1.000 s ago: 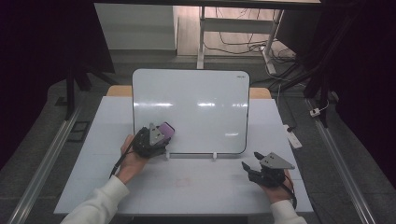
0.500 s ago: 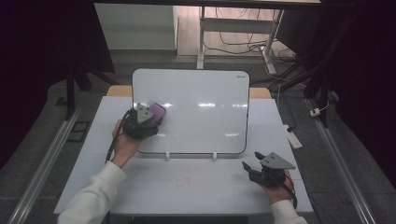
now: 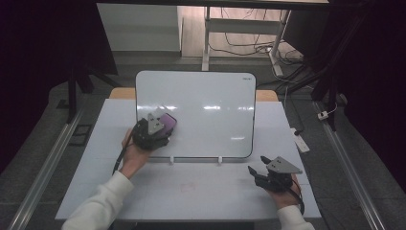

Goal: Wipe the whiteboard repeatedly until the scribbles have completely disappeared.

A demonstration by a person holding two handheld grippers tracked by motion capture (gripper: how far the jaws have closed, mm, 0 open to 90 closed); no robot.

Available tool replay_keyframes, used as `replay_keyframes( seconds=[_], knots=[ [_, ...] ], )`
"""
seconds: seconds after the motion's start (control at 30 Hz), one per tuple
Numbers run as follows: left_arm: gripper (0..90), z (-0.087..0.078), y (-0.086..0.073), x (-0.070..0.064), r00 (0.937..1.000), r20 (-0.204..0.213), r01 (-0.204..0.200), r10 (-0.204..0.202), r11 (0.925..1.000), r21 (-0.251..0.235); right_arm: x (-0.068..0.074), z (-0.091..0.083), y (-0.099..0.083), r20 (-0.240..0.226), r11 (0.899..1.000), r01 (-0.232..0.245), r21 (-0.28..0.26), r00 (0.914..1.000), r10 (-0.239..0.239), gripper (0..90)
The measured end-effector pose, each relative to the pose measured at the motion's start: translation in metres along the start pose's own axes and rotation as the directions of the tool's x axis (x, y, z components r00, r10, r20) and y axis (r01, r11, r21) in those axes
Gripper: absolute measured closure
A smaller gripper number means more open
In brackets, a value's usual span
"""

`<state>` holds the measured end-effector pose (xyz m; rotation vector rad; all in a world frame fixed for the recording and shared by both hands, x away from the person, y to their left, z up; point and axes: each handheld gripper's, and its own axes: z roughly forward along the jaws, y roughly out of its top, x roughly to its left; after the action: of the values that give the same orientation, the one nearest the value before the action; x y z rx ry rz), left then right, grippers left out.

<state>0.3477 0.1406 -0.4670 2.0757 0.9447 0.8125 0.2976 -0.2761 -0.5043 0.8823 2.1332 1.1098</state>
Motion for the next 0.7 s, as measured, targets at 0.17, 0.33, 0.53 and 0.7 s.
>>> replay_keyframes(
  seconds=[0.17, 0.33, 0.53, 0.7],
  knots=[
    [40.6, -0.001, -0.006, -0.004, 0.9993, 0.038, 0.007, -0.008, 0.9999, 0.012, 0.0, 0.0, 0.0, 0.0, 1.0, 0.001, 0.0, 1.0, -0.001, 37.1],
    [40.6, -0.019, -0.006, 0.007, 0.9933, 0.076, 0.092, -0.087, 0.994, -0.058, 0.0, -0.001, 0.0, 0.001, 1.0, -0.006, -0.006, 1.0, 0.006, 37.1],
    [40.6, -0.035, -0.01, 0.009, 0.9742, 0.166, 0.172, -0.153, 0.9788, -0.111, 0.004, -0.001, 0.003, -0.013, 1.0, 0.002, -0.01, 0.9999, -0.002, 37.1],
    [40.6, -0.037, -0.011, 0.008, 0.9609, 0.218, 0.2, -0.17, 0.9724, -0.12, 0.011, -0.001, 0.006, -0.035, 1.0, 0.009, -0.018, 0.9993, -0.01, 37.1]
  ],
)
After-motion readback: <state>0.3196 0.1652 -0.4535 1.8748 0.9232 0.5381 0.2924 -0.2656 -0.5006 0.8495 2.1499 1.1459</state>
